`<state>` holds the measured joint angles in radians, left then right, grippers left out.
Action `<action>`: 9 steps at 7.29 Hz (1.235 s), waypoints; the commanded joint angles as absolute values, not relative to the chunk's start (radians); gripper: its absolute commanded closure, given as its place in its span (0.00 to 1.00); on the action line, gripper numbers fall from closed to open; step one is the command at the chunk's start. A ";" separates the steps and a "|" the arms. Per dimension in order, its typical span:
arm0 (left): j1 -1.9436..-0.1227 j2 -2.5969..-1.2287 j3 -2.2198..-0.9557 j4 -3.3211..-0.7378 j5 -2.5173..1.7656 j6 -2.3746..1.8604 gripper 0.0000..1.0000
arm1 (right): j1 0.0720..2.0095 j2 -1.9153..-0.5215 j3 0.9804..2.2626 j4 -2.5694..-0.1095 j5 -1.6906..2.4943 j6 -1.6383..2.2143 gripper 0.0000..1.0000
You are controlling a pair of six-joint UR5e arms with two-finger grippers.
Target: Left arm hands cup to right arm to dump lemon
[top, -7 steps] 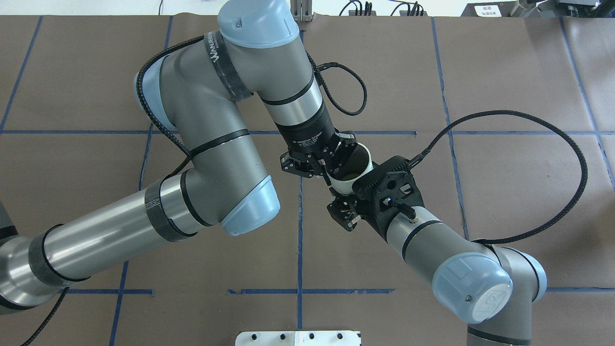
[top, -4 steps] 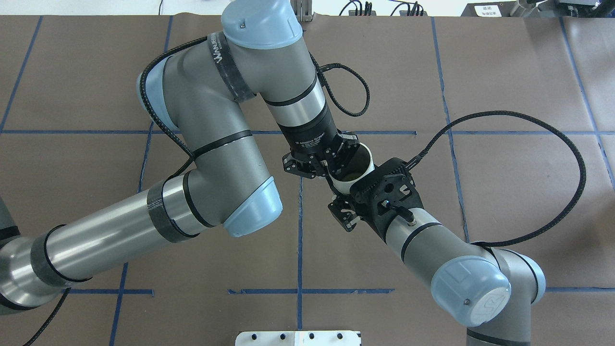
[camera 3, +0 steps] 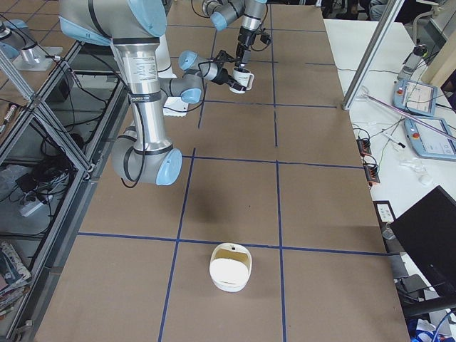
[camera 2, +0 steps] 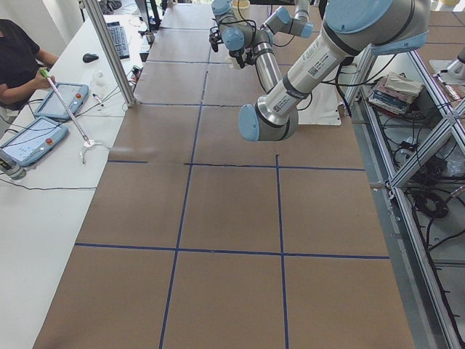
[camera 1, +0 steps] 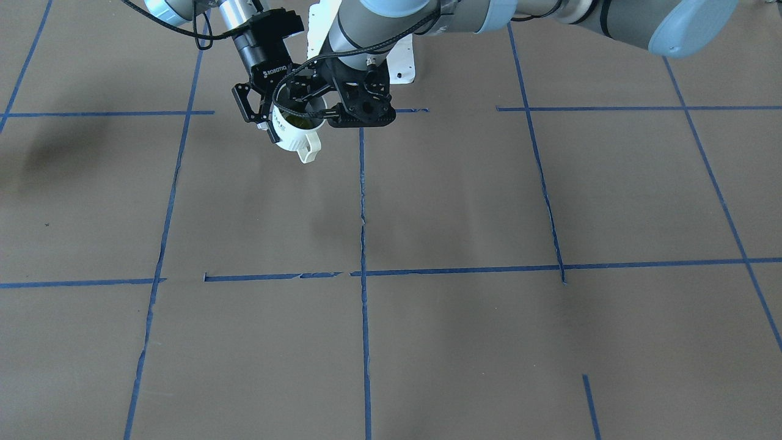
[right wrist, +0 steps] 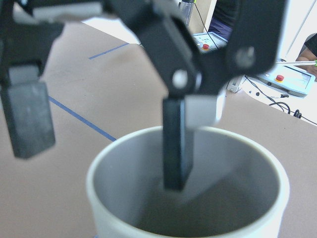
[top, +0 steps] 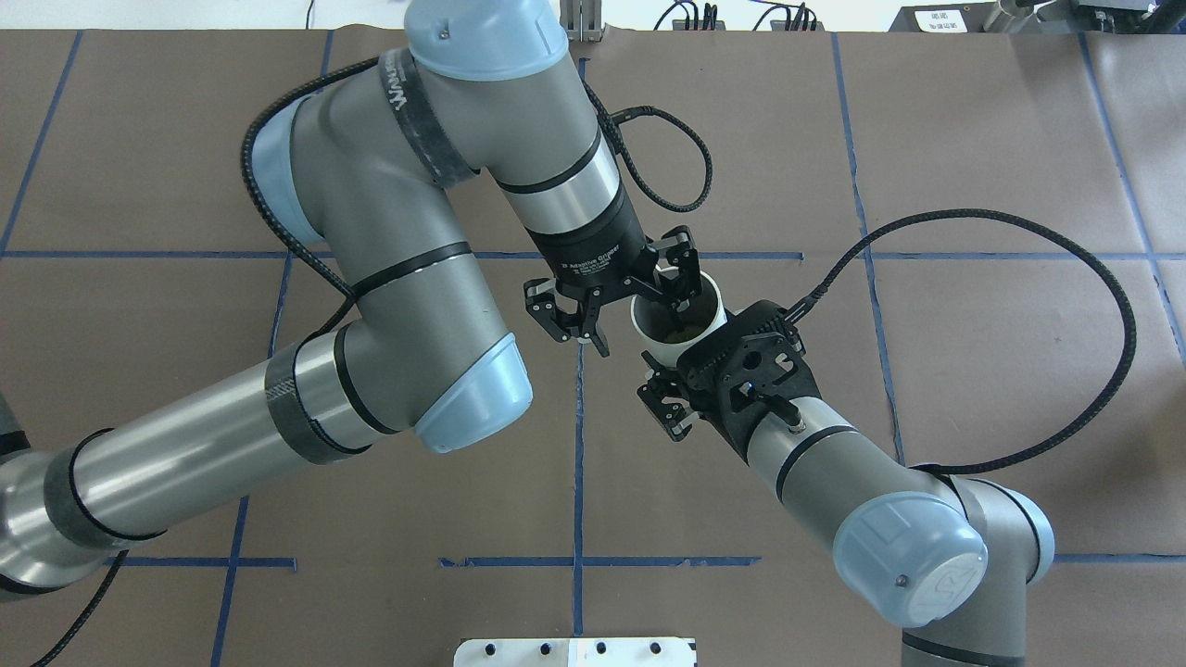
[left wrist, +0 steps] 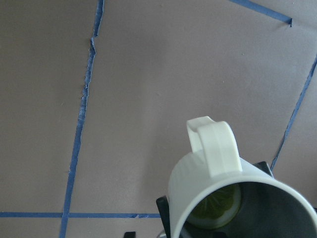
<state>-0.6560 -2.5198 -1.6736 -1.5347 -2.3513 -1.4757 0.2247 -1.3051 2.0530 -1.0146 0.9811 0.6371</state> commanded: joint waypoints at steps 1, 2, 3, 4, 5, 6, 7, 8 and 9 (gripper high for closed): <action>-0.712 -2.452 -1.780 -1.532 -2.349 -1.476 0.00 | 0.230 -1.389 2.092 -1.014 0.963 0.656 0.50; -0.715 -2.412 -1.816 -1.531 -2.349 -1.476 0.00 | 0.248 -1.531 2.159 -0.987 0.963 0.729 0.51; -0.715 -2.392 -1.837 -1.525 -2.347 -1.476 0.00 | 0.288 -1.621 2.161 -0.901 0.968 0.792 0.52; -0.715 -2.373 -1.857 -1.525 -2.347 -1.476 0.00 | 0.349 -1.706 2.160 -0.820 1.004 0.799 0.52; -0.715 -2.362 -1.865 -1.523 -2.347 -1.477 0.00 | 0.477 -1.791 2.155 -0.728 1.169 0.799 0.52; -0.715 -2.362 -1.870 -1.522 -2.345 -1.477 0.00 | 0.637 -1.837 2.134 -0.666 1.380 0.799 0.52; -0.715 -2.361 -1.874 -1.522 -2.345 -1.479 0.00 | 0.713 -1.886 2.085 -0.553 1.443 0.801 0.52; -0.715 -2.361 -1.876 -1.522 -2.345 -1.479 0.00 | 0.782 -1.964 1.984 -0.344 1.489 0.824 0.55; -0.713 -2.356 -1.876 -1.522 -2.338 -1.479 0.00 | 0.873 -1.976 1.865 -0.163 1.593 0.898 0.59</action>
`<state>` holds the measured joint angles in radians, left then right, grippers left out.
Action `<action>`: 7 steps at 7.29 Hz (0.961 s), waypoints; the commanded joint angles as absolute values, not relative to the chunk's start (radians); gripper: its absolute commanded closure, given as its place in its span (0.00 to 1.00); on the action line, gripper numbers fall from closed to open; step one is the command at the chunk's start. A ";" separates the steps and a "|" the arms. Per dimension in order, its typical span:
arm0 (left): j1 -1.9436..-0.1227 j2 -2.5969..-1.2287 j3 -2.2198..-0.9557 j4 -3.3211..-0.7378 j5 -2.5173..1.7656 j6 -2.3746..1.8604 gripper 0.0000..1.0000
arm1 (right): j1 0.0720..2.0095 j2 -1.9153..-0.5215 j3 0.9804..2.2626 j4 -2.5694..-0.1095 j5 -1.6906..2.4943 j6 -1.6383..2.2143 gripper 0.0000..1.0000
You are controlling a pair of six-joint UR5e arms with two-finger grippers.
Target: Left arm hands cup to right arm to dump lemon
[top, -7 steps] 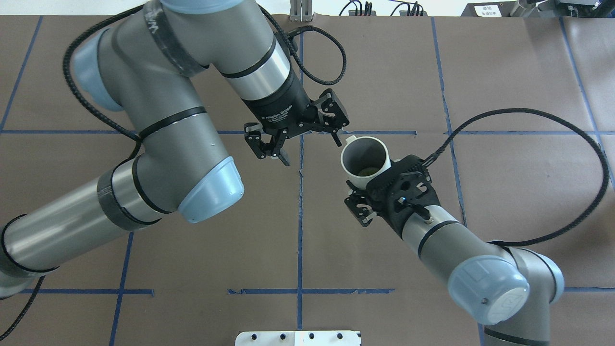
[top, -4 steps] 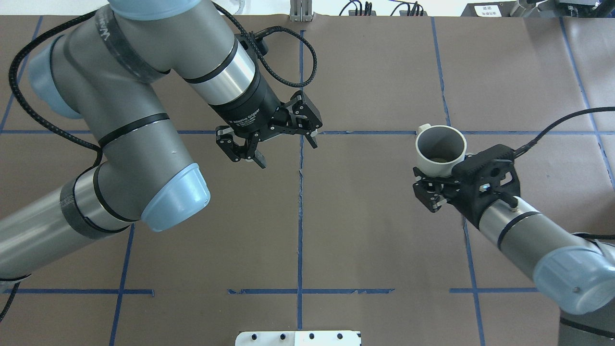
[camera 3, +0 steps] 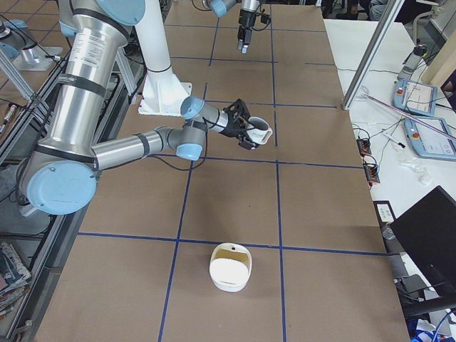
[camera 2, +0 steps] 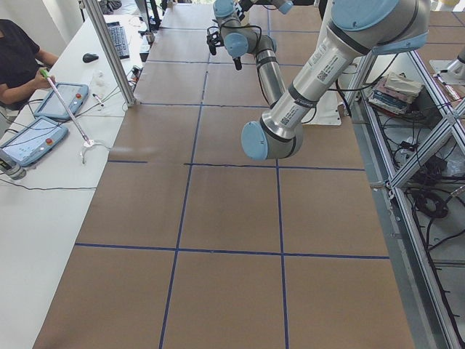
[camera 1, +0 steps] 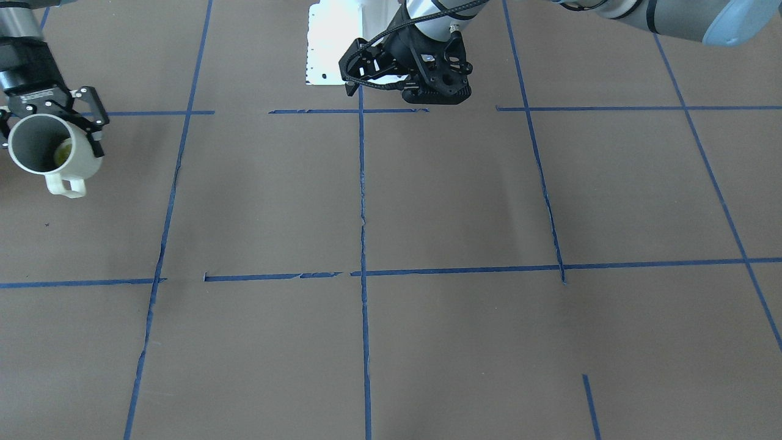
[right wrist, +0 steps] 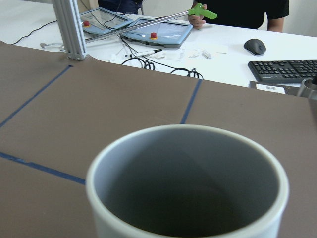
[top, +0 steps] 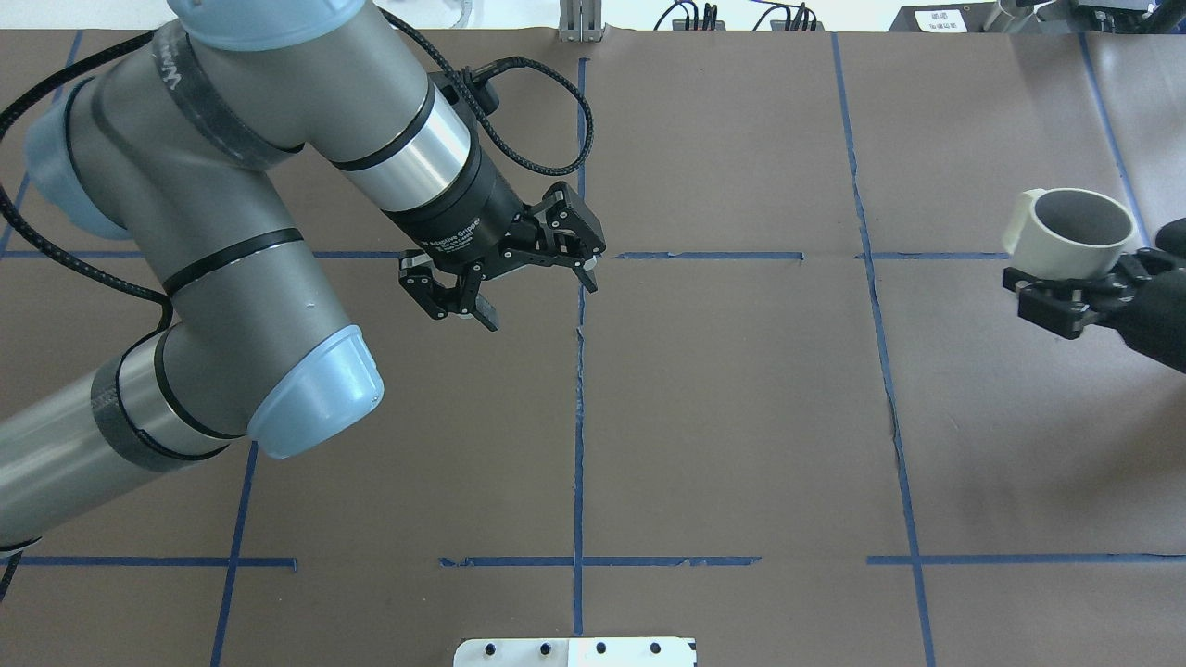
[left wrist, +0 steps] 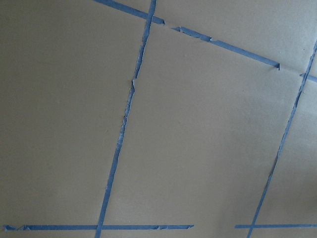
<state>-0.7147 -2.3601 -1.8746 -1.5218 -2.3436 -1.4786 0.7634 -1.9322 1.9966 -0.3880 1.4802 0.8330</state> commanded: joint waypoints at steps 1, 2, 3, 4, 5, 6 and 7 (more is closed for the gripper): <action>-0.713 -2.352 -1.878 -1.522 -2.324 -1.479 0.00 | 0.962 -2.002 1.730 0.023 1.671 0.940 0.61; -0.715 -2.346 -1.887 -1.522 -2.324 -1.479 0.00 | 1.059 -2.016 1.553 0.245 1.719 1.022 0.61; -0.715 -2.330 -1.904 -1.522 -2.324 -1.479 0.00 | 1.186 -2.000 1.399 0.399 1.821 1.193 0.60; -0.715 -2.326 -1.913 -1.522 -2.322 -1.479 0.00 | 1.281 -1.994 1.322 0.460 1.904 1.315 0.59; -0.715 -2.326 -1.913 -1.522 -2.324 -1.479 0.00 | 1.320 -1.994 1.301 0.475 1.929 1.415 0.57; -0.715 -2.326 -1.914 -1.522 -2.322 -1.479 0.00 | 1.344 -1.984 1.289 0.479 1.934 1.604 0.57; -0.716 -2.326 -1.917 -1.522 -2.322 -1.479 0.00 | 1.351 -1.979 1.284 0.524 1.930 1.764 0.55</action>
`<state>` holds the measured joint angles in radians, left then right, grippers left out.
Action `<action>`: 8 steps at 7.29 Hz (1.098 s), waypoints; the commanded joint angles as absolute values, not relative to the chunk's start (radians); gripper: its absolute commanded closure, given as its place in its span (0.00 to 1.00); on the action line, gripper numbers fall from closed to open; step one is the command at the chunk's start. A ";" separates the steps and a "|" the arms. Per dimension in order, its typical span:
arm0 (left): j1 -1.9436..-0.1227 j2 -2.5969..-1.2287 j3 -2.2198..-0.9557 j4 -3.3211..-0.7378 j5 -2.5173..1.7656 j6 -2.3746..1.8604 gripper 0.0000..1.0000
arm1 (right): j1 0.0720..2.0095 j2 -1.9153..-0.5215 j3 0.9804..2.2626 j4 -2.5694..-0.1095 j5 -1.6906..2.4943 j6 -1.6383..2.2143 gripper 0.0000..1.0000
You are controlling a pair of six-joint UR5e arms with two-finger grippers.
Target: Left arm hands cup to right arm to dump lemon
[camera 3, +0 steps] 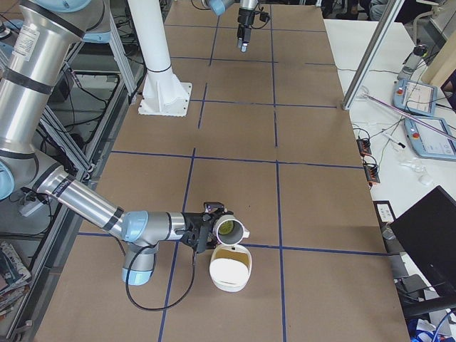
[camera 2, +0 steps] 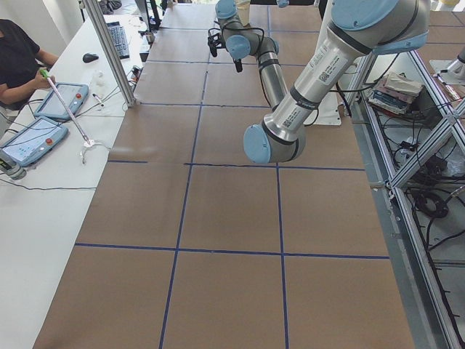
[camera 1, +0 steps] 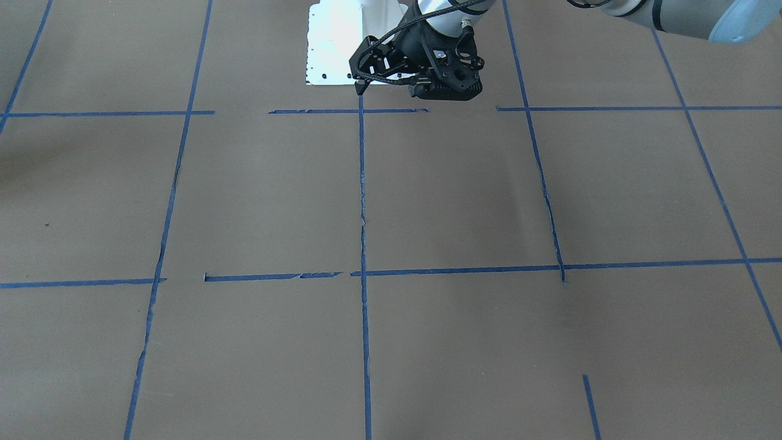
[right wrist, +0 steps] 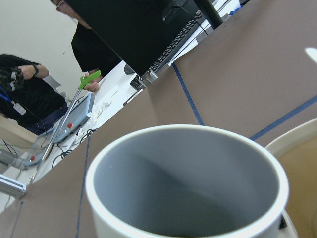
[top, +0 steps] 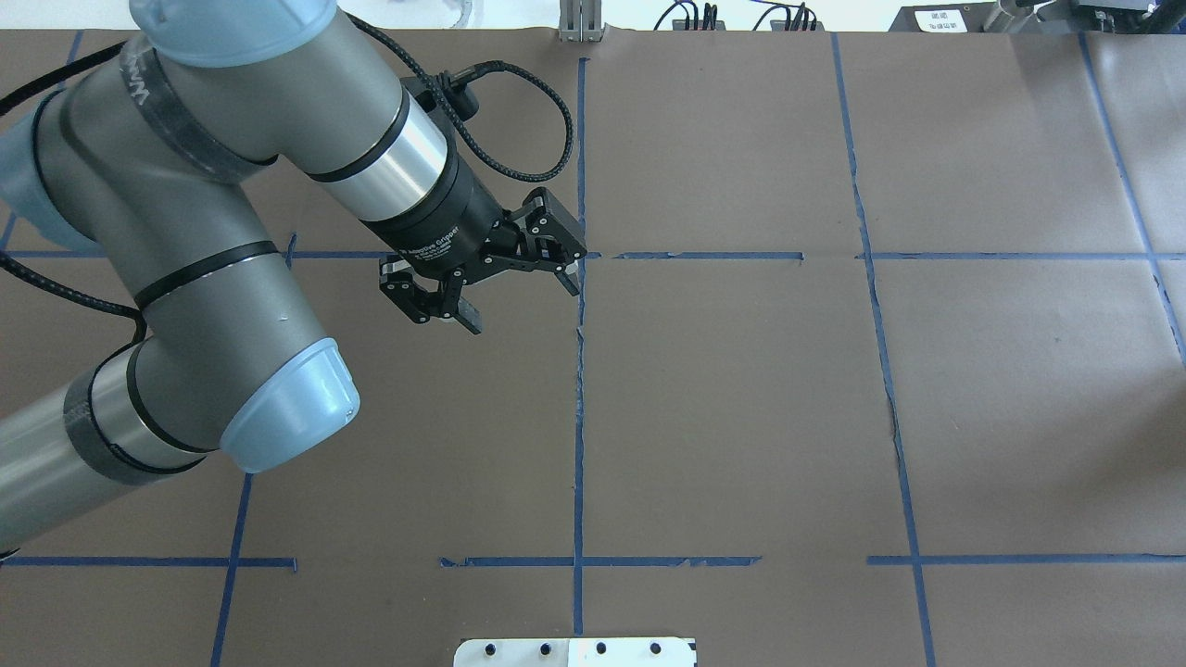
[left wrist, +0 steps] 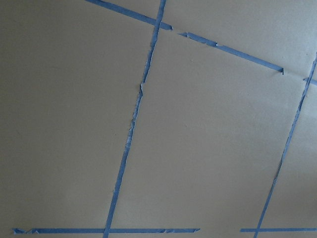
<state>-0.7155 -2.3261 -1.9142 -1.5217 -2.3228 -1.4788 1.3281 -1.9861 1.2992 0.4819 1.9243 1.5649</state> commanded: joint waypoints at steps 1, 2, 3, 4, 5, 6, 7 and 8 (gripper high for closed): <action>-0.718 -2.324 -1.921 -1.520 -2.322 -1.479 0.00 | 1.361 -1.955 1.284 0.541 1.930 1.931 0.55; -0.718 -2.313 -1.924 -1.522 -2.322 -1.479 0.00 | 1.373 -1.942 1.284 0.545 1.928 2.076 0.53; -0.719 -2.312 -1.928 -1.522 -2.324 -1.479 0.00 | 1.402 -1.916 1.284 0.546 1.927 2.238 0.53; -0.719 -2.312 -1.928 -1.520 -2.322 -1.479 0.00 | 1.413 -1.910 1.275 0.575 1.919 2.399 0.53; -0.719 -2.312 -1.931 -1.522 -2.324 -1.479 0.00 | 1.413 -1.887 1.217 0.680 1.890 2.572 0.53; -0.719 -2.312 -1.934 -1.522 -2.324 -1.479 0.00 | 1.411 -1.847 1.130 0.793 1.876 2.726 0.53; -0.721 -2.312 -1.936 -1.520 -2.324 -1.479 0.00 | 1.411 -1.823 1.096 0.843 1.873 2.843 0.52; -0.721 -2.312 -1.939 -1.522 -2.322 -1.479 0.00 | 1.411 -1.819 1.089 0.844 1.838 2.967 0.49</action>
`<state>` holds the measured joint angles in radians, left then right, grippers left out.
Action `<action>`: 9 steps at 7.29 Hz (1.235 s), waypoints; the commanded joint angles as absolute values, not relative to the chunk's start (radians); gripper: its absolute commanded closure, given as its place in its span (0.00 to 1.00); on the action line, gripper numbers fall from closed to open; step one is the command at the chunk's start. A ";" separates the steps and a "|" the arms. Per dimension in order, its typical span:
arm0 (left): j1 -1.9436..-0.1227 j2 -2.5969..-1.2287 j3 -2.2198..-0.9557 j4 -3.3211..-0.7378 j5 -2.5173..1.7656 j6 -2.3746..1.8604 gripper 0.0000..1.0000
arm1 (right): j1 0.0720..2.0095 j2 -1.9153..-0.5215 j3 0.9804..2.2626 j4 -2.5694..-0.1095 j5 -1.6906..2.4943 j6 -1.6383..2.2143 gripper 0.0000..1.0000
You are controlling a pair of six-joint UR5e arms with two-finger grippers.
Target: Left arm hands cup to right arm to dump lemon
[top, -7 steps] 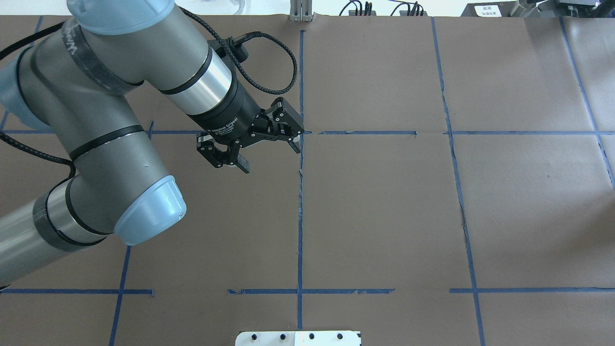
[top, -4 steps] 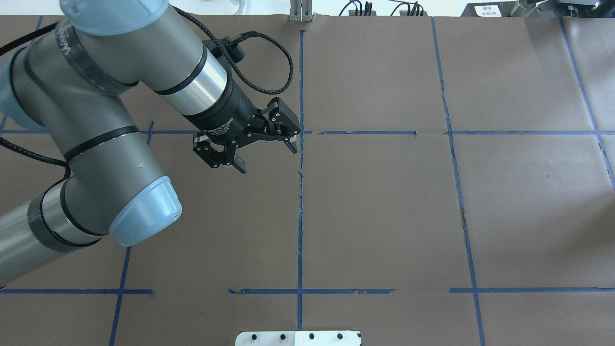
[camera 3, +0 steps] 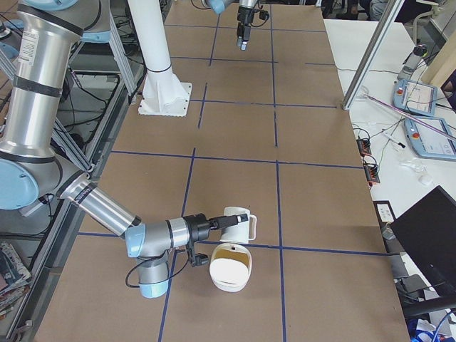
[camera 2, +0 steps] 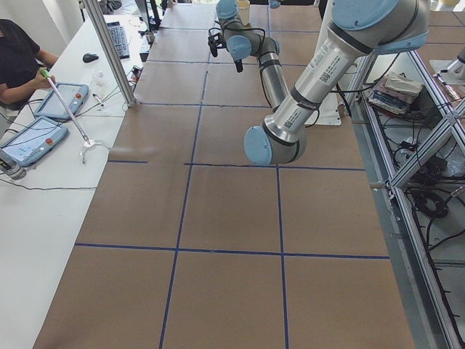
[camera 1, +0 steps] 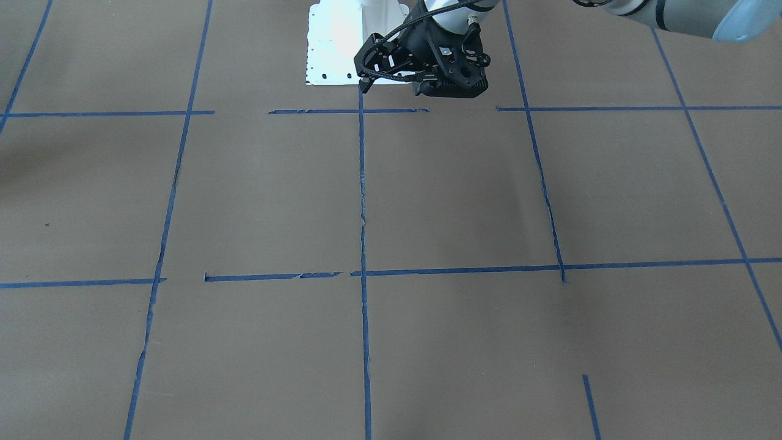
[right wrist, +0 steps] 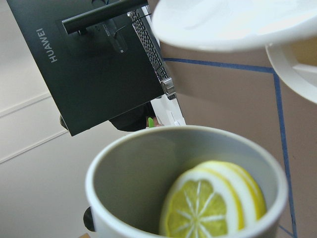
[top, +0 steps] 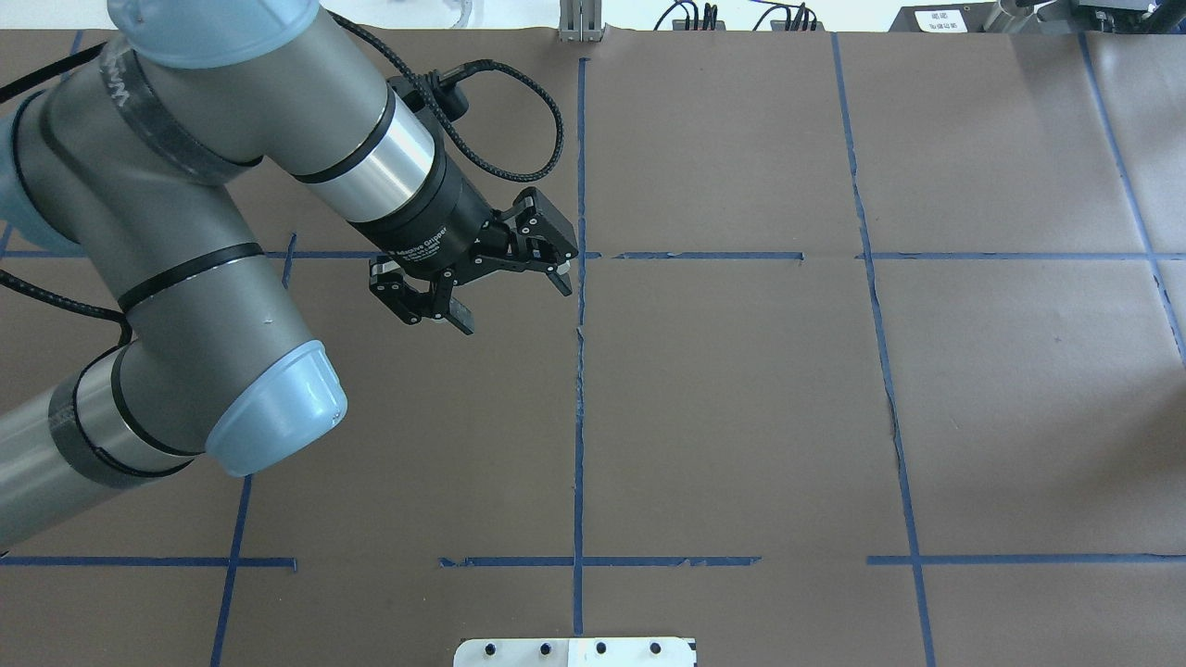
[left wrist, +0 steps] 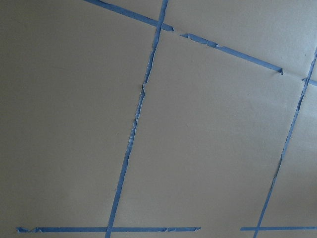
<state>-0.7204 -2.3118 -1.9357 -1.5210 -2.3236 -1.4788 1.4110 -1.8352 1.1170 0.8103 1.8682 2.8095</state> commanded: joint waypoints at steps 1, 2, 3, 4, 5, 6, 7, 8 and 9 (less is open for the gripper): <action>-0.721 -2.312 -1.942 -1.520 -2.322 -1.479 0.00 | 1.413 -1.821 1.074 0.845 1.826 3.031 0.46; -0.722 -2.312 -1.944 -1.520 -2.324 -1.479 0.00 | 1.413 -1.821 1.072 0.845 1.824 3.139 0.45; -0.726 -2.312 -1.947 -1.520 -2.324 -1.479 0.00 | 1.413 -1.825 1.071 0.860 1.822 3.207 0.44; -0.726 -2.312 -1.953 -1.513 -2.324 -1.479 0.00 | 1.413 -1.827 1.069 0.870 1.822 3.232 0.43; -0.726 -2.310 -1.956 -1.511 -2.324 -1.479 0.00 | 1.413 -1.828 1.069 0.890 1.822 3.229 0.44; -0.726 -2.310 -1.956 -1.511 -2.324 -1.479 0.00 | 1.413 -1.825 1.089 0.903 1.824 3.196 0.44; -0.726 -2.312 -1.959 -1.503 -2.324 -1.479 0.00 | 1.413 -1.821 1.119 0.890 1.824 3.116 0.44; -0.726 -2.307 -1.965 -1.499 -2.324 -1.479 0.00 | 1.408 -1.818 1.141 0.875 1.827 3.020 0.44; -0.726 -2.293 -1.974 -1.499 -2.324 -1.479 0.00 | 1.404 -1.803 1.169 0.820 1.835 2.929 0.44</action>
<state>-0.7256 -2.3050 -1.9649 -1.5011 -2.3240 -1.4788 1.4086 -1.8155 1.1370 0.8659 1.8279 3.0380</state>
